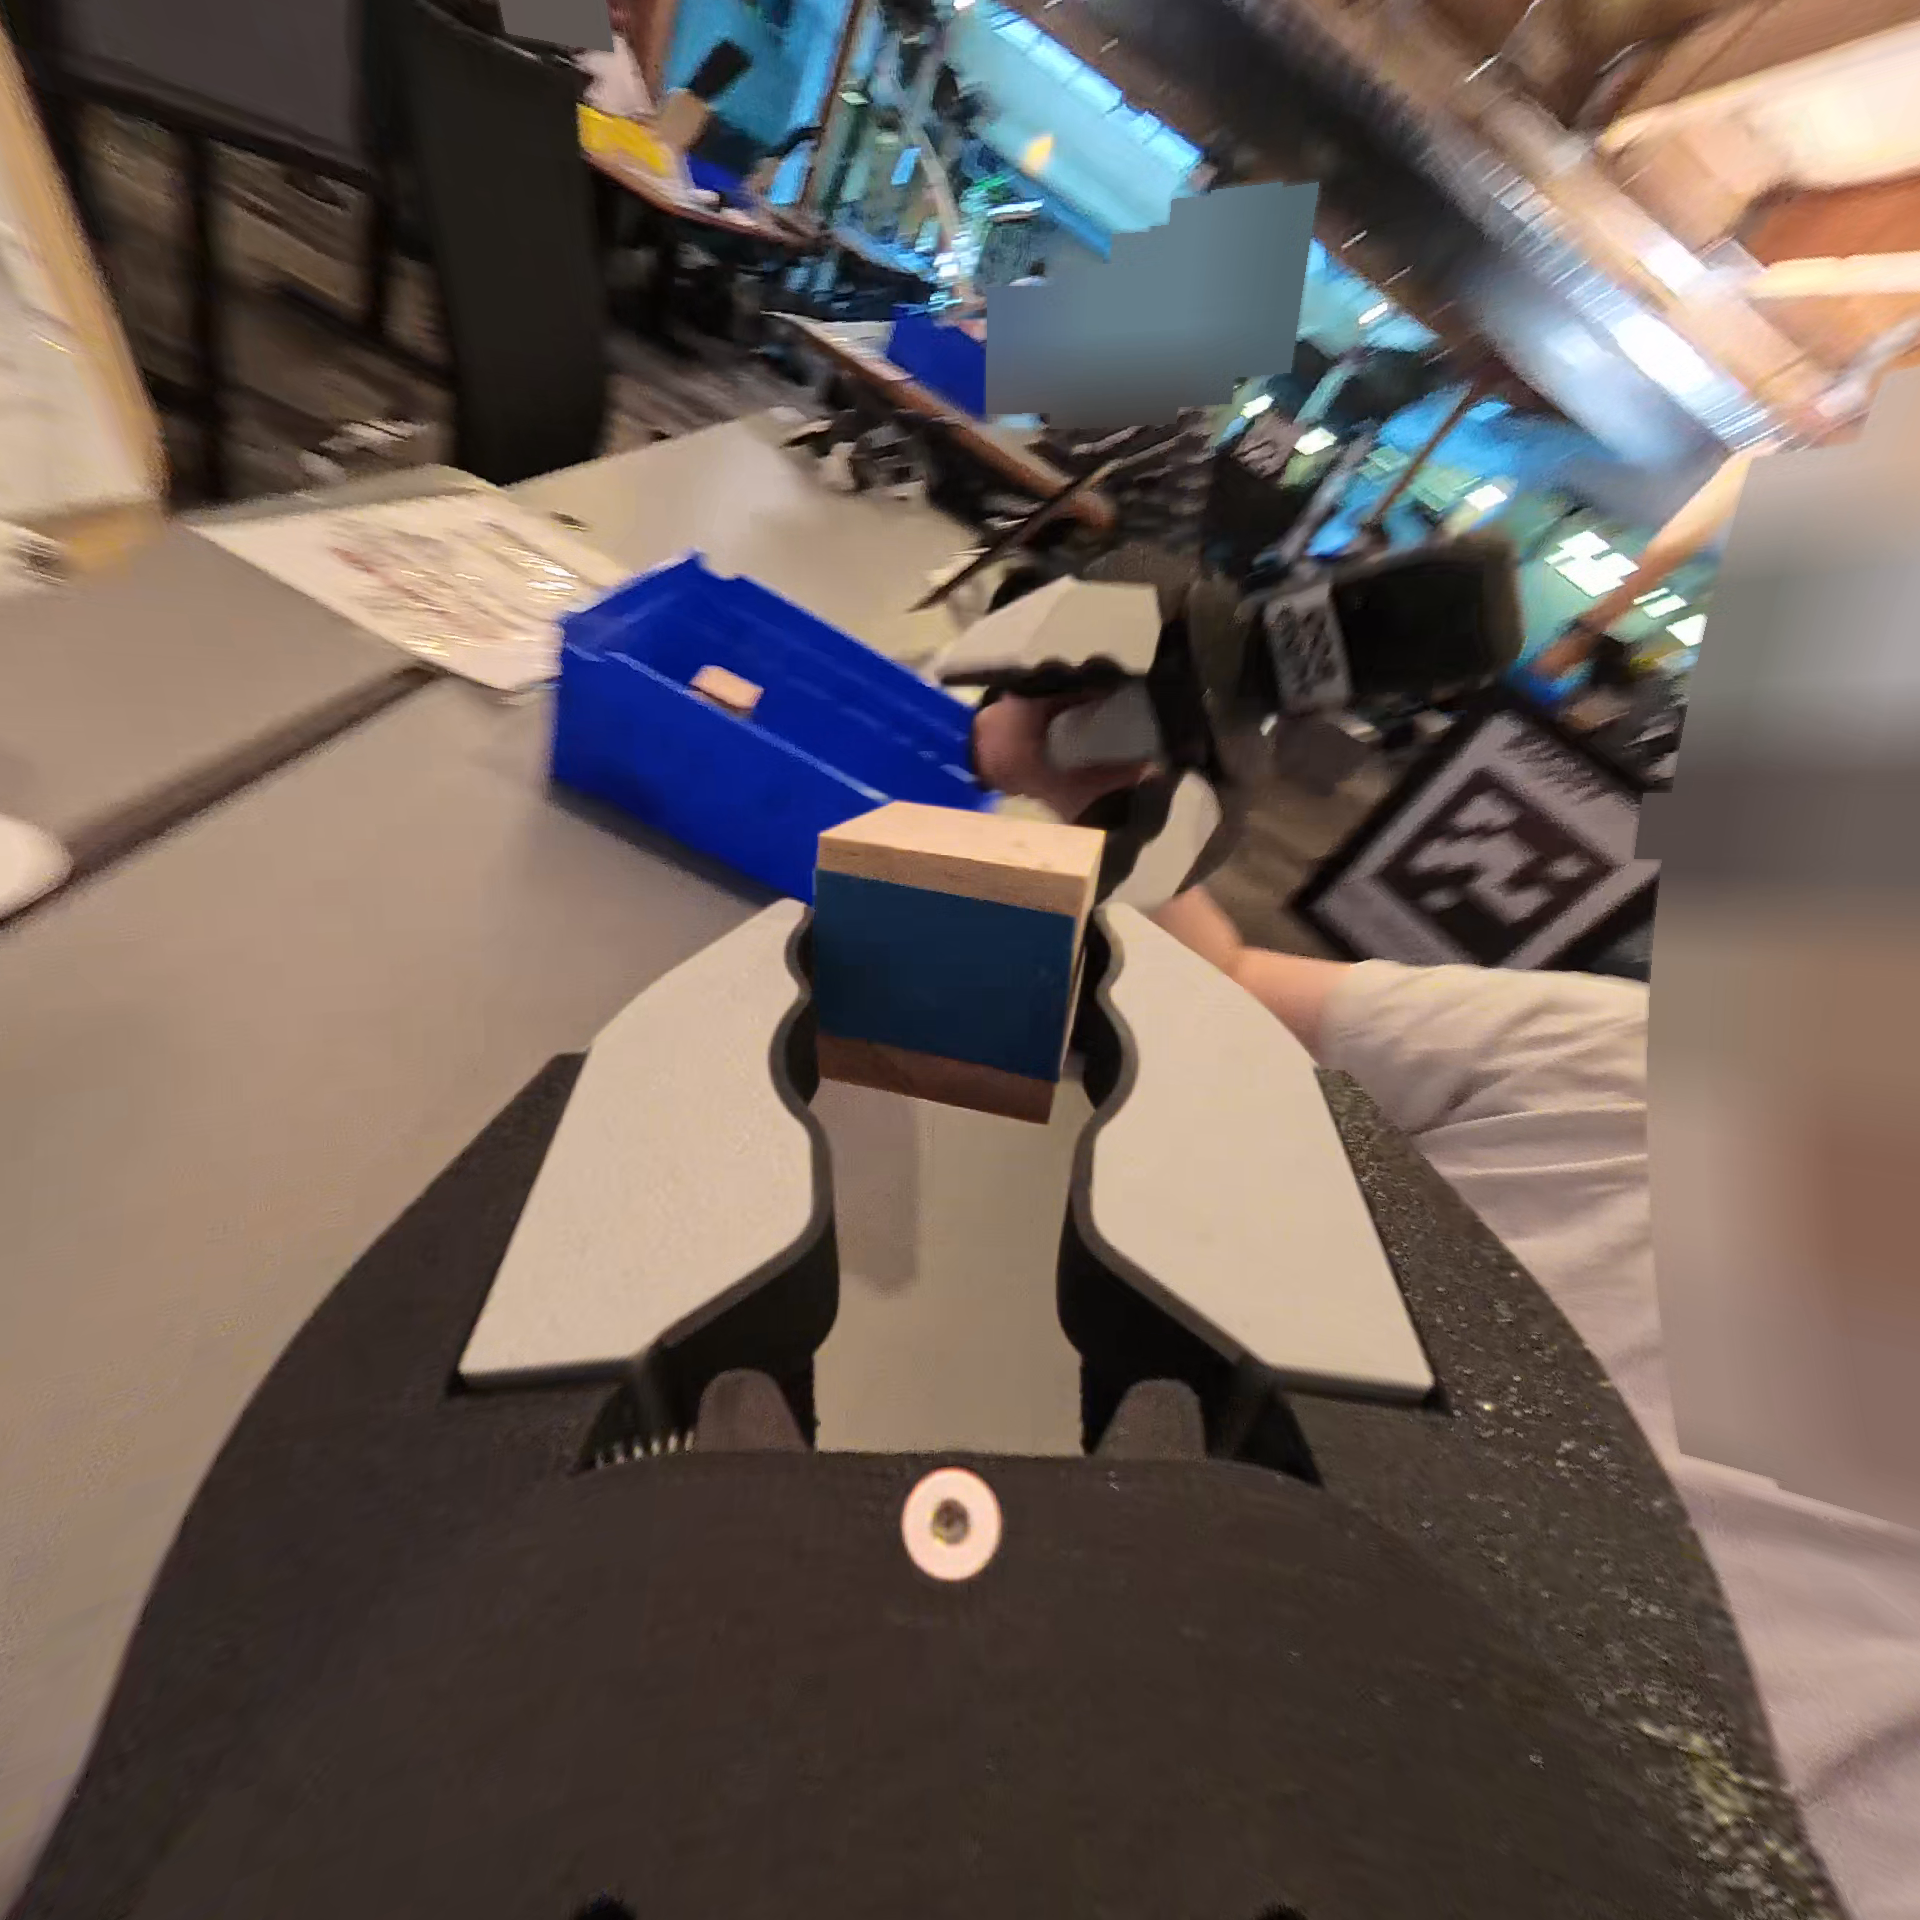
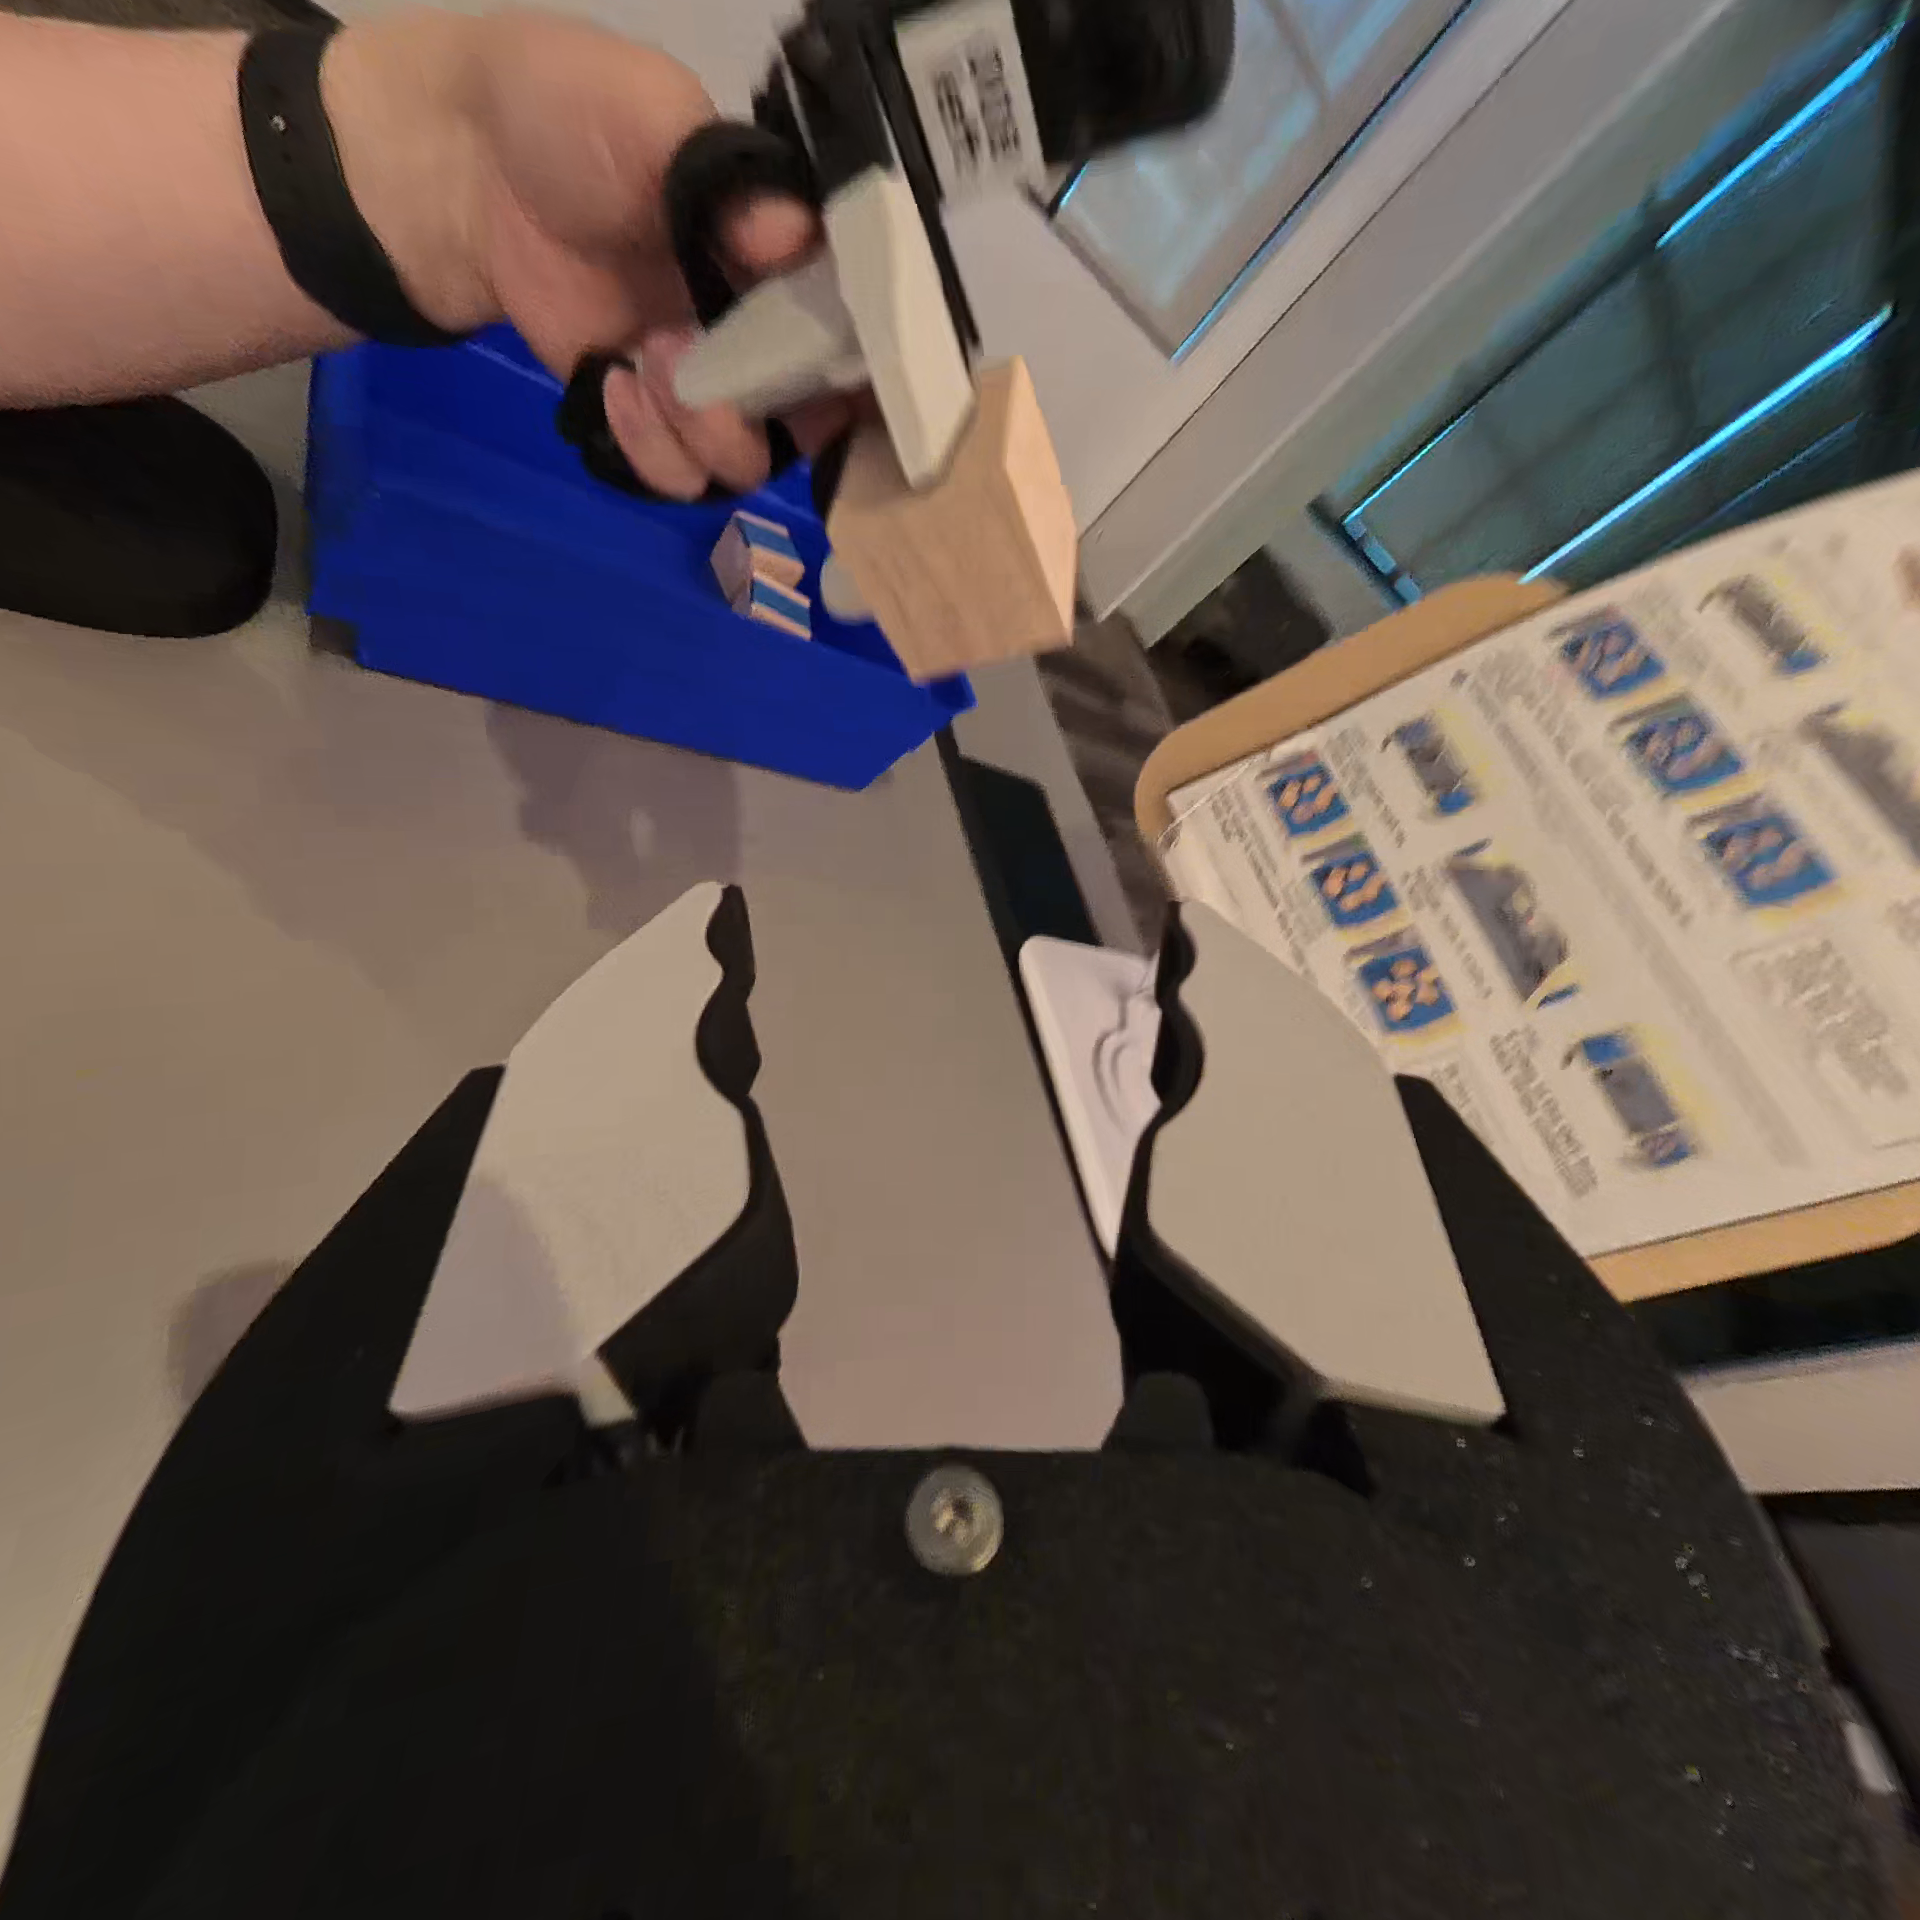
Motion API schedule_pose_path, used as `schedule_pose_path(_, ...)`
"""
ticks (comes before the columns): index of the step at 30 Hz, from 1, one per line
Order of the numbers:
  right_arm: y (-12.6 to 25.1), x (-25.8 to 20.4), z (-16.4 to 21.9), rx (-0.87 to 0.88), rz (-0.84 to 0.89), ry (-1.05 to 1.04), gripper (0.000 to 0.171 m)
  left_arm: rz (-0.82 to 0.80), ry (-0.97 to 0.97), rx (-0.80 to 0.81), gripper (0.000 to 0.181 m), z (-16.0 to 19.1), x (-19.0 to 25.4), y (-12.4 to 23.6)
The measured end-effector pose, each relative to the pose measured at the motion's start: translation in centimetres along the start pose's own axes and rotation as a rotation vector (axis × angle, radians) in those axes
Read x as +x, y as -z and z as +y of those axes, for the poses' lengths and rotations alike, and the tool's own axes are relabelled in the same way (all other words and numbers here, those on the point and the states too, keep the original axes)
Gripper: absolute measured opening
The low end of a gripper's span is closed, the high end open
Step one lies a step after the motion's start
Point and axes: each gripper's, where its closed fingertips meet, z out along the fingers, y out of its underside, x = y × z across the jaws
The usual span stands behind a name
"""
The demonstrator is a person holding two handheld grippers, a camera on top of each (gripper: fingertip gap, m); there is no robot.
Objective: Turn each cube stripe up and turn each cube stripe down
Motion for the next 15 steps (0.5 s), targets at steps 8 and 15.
schedule_pose_path(8,-0.8,-0.8,-2.7,0.082,0.179,0.154,0.071,0.211,0.19,0.006,0.048,1.8,2.1,-4.3)
schedule_pose_path(15,-1.6,-1.7,-2.5,0.068,0.169,0.195,0.06,0.26,0.199,-0.026,0.048,2.7,3.4,-5.8)
